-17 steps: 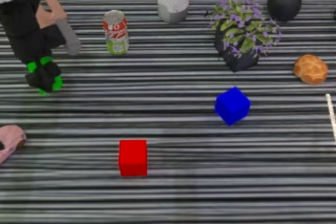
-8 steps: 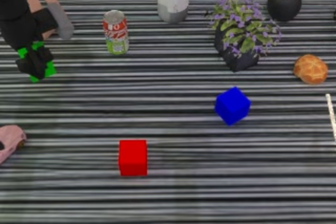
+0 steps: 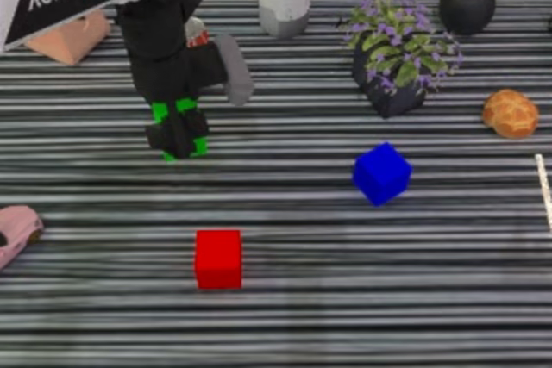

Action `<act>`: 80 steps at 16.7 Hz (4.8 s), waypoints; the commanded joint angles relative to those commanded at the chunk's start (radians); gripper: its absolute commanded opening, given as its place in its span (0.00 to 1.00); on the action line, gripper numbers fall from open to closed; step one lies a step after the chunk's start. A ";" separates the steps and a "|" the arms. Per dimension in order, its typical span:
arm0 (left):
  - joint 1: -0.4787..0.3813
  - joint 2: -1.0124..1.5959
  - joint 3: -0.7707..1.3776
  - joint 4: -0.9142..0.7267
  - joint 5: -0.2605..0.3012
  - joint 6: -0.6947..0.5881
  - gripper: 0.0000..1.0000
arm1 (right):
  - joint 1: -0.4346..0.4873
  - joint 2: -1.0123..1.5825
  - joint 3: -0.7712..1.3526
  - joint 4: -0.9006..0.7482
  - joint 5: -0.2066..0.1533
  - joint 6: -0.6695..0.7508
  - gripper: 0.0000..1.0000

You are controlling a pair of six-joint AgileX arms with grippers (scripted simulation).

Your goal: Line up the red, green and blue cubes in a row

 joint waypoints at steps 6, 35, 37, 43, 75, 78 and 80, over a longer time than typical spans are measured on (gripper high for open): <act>-0.356 -0.099 -0.124 0.025 -0.002 -0.112 0.00 | 0.000 0.000 0.000 0.000 0.000 0.000 1.00; -0.424 -0.036 -0.296 0.270 -0.003 -0.142 0.68 | 0.000 0.000 0.000 0.000 0.000 0.000 1.00; -0.424 -0.036 -0.296 0.270 -0.003 -0.142 0.83 | 0.000 0.000 0.000 0.000 0.000 0.000 1.00; -0.424 -0.036 -0.296 0.270 -0.003 -0.142 1.00 | 0.000 0.000 0.000 0.000 0.000 0.000 1.00; -0.052 -0.917 -0.812 0.446 -0.025 -0.419 1.00 | 0.189 0.899 0.783 -0.494 0.002 -0.038 1.00; 0.070 -1.238 -1.071 0.602 -0.027 -0.529 1.00 | 0.255 1.248 1.056 -0.674 0.002 -0.052 1.00; 0.149 -1.453 -1.248 0.709 -0.027 -0.605 1.00 | 0.298 1.468 1.231 -0.791 0.002 -0.061 1.00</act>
